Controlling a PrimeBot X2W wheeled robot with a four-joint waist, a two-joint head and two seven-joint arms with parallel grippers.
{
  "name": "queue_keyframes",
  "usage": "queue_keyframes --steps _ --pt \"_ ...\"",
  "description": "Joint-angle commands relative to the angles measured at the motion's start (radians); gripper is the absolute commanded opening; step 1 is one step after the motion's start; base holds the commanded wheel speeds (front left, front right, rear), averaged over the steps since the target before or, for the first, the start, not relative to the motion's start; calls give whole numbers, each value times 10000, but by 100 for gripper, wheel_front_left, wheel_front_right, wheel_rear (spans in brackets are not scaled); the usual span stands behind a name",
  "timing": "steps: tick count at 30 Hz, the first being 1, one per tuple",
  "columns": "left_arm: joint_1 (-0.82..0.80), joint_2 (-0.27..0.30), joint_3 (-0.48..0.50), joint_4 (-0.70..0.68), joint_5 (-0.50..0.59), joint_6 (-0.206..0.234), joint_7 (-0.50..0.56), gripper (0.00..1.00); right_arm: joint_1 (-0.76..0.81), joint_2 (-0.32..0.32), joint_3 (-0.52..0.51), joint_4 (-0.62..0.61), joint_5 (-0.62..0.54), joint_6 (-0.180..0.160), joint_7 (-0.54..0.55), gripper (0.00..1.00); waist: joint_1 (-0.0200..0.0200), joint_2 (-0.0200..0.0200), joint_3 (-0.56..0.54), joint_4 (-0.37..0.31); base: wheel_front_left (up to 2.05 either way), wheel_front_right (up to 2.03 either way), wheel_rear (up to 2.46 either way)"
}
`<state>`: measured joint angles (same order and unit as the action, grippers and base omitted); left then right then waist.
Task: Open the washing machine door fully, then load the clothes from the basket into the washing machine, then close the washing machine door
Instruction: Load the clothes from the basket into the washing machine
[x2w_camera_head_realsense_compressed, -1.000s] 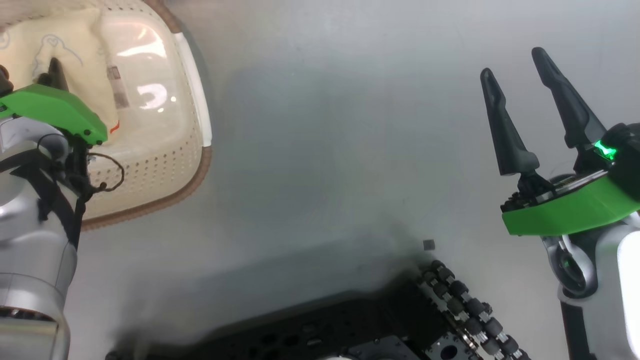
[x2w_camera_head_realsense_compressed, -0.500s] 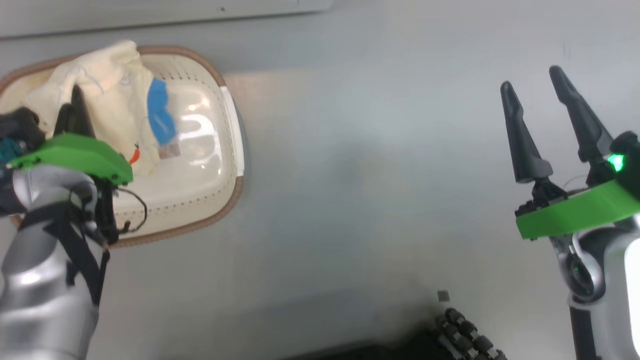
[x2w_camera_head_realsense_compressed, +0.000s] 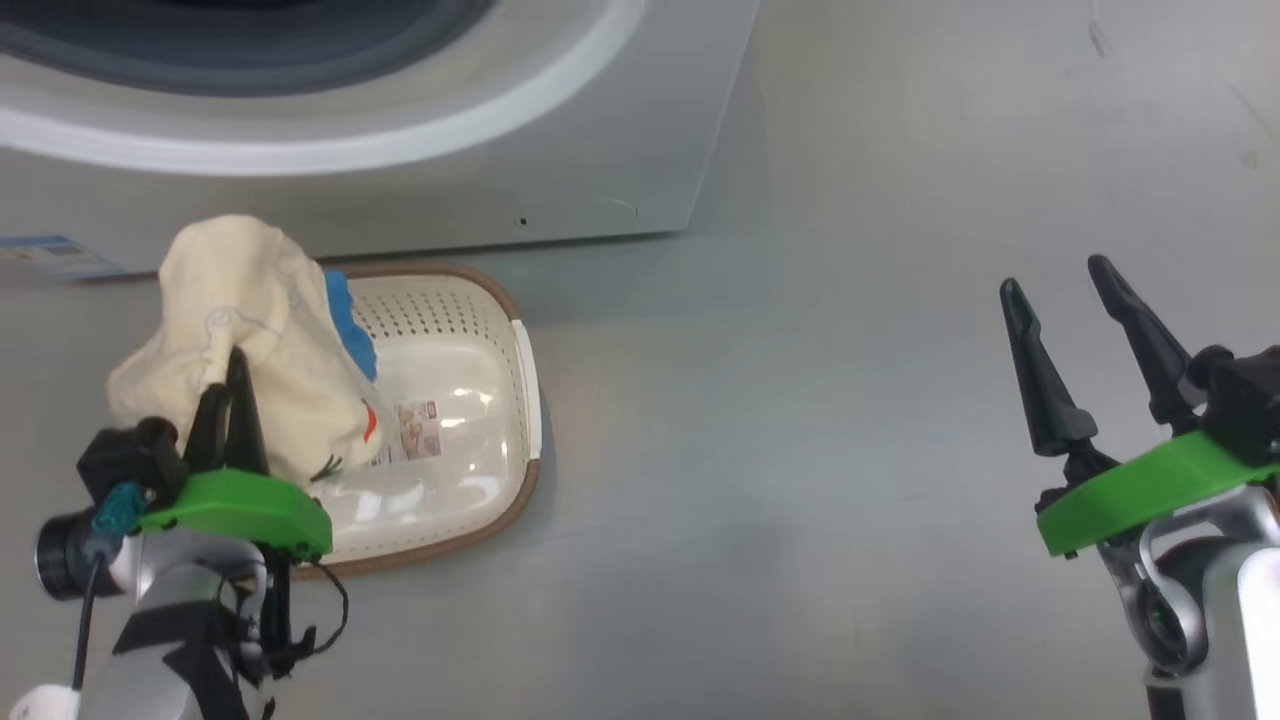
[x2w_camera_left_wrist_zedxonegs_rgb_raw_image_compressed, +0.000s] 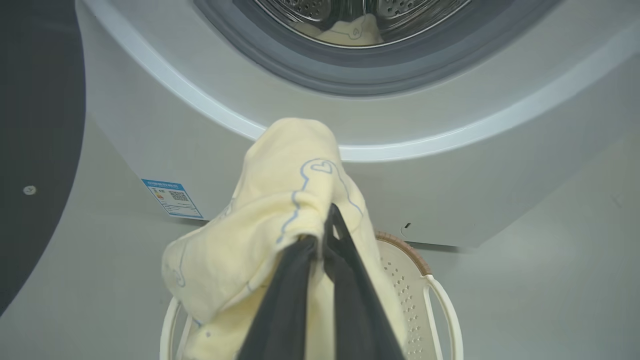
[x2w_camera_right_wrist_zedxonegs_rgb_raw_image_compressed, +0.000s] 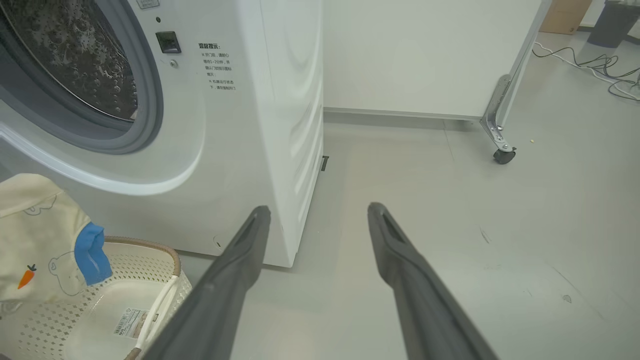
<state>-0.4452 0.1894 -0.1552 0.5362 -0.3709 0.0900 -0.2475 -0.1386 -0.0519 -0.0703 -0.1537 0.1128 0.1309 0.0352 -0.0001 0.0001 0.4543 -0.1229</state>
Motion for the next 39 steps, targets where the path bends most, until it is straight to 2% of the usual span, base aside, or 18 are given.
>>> queue_keyframes --steps 1,13,29,39 --pt "449 181 381 -558 118 97 -142 0 226 -149 121 -256 -43 -2 91 100 1 -1 -1126 246 0 0 0" --pt "2343 178 15 -2038 179 270 303 0 799 -218 232 171 -48 -2 217 100 1 -1 -2991 582 0 0 0" --pt "3341 354 -188 -3301 -75 418 866 0 1157 -6 894 310 -64 -2 145 100 1 -1 -3742 709 0 0 0" --pt "3077 321 -202 -3243 -255 417 899 0 1081 9 964 323 -24 -2 193 100 1 -1 -3540 612 0 0 0"
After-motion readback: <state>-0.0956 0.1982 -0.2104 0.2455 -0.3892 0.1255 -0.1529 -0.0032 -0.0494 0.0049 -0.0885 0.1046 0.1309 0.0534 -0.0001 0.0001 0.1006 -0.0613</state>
